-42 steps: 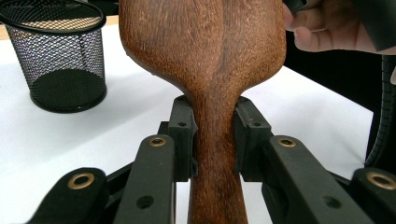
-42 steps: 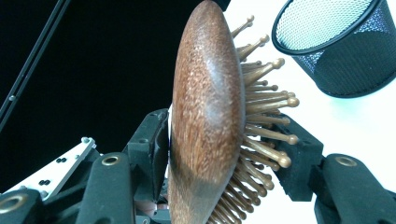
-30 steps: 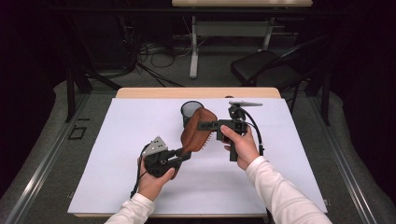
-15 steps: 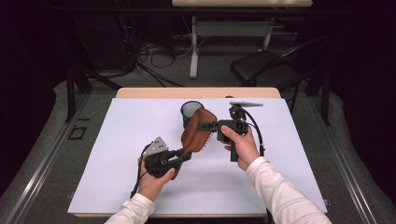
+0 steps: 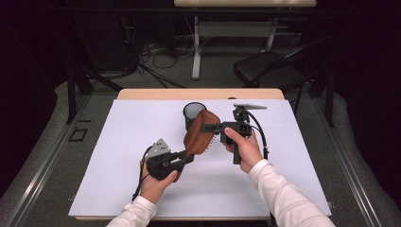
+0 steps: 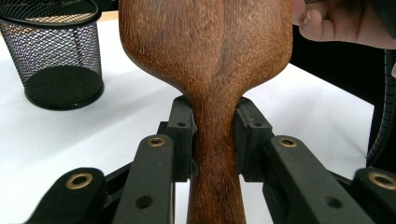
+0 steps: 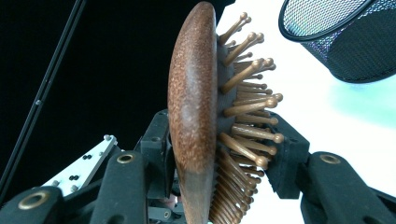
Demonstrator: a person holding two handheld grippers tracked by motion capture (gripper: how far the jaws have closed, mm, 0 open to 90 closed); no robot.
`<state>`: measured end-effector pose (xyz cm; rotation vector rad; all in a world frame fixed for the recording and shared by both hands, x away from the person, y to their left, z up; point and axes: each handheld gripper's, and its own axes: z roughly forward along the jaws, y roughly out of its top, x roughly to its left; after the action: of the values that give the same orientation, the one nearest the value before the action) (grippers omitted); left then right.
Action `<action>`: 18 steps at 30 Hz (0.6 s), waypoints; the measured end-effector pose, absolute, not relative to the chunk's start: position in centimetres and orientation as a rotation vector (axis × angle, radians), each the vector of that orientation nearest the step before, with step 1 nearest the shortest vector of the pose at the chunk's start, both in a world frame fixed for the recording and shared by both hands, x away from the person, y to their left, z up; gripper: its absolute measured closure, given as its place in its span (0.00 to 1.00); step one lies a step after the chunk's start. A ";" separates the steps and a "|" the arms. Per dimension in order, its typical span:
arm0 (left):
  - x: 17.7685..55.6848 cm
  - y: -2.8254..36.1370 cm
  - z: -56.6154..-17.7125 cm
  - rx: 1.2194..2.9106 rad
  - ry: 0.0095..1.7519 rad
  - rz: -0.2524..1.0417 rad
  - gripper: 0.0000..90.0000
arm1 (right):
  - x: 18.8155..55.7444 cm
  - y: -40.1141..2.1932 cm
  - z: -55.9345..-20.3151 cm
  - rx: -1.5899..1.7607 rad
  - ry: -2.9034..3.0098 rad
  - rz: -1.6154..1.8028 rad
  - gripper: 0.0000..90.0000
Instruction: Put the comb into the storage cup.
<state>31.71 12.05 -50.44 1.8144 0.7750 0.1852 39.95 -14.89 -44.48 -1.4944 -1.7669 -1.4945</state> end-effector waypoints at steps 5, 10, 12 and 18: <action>31.8 12.0 -50.5 1.817 0.782 0.185 0.78 | 39.9 -14.9 -44.6 -1.488 -1.771 -1.494 0.57; 31.7 12.0 -50.5 1.811 0.779 0.188 0.78 | 39.9 -14.9 -44.6 -1.488 -1.761 -1.495 0.57; 31.7 12.1 -50.5 1.810 0.779 0.189 0.77 | 39.9 -14.9 -44.6 -1.486 -1.759 -1.495 0.57; 31.8 12.1 -50.5 1.809 0.778 0.182 0.75 | 39.9 -14.9 -44.8 -1.488 -1.749 -1.491 0.57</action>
<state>31.78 12.11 -50.52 1.8093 0.7778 0.1820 39.93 -14.91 -44.81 -1.4880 -1.7485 -1.4914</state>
